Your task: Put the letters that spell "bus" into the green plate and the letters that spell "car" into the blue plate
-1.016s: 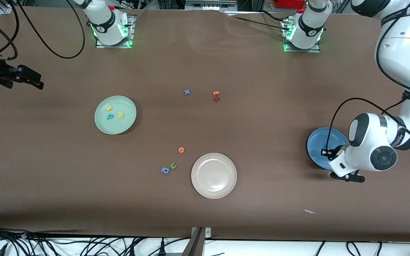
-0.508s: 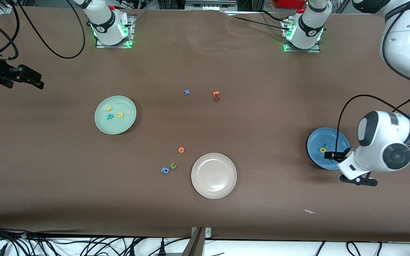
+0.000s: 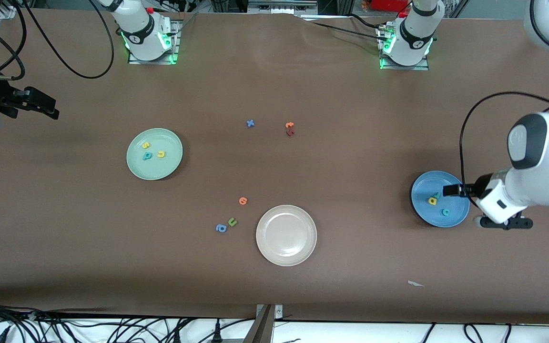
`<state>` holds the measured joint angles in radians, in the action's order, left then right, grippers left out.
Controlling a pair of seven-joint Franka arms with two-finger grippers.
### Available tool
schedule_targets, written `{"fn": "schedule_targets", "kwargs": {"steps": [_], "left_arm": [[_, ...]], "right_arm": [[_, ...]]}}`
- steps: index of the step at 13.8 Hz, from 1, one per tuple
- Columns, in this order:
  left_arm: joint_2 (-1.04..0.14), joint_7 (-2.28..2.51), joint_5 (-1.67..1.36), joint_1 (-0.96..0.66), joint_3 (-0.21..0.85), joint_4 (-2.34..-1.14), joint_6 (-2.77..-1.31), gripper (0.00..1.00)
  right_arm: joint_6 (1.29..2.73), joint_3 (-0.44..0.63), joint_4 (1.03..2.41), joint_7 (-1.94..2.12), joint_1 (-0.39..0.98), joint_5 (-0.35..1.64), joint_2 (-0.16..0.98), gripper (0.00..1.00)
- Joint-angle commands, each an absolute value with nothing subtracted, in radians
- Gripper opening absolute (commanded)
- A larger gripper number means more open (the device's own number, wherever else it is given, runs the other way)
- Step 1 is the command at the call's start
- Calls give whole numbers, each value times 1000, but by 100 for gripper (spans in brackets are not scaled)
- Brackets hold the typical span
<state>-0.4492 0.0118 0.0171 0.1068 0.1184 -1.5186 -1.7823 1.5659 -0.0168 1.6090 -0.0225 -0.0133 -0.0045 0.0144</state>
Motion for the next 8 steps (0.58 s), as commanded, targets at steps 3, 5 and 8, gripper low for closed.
{"fn": "schedule_targets", "kwargs": {"steps": [3, 5, 8], "left_arm": [[-134, 6, -15, -54, -47, -1629, -1626, 100], [-56, 12, -3, -52, -49, -1628, -1618, 100], [-6, 3, -5, -28, -37, -1640, -1601, 100]], "right_arm": [[1549, -29, 1594, -26, -25, -14, 15, 100], [1554, -29, 1594, -26, -25, -15, 17, 100], [1555, -29, 1594, -25, -23, -17, 15, 100]]}}
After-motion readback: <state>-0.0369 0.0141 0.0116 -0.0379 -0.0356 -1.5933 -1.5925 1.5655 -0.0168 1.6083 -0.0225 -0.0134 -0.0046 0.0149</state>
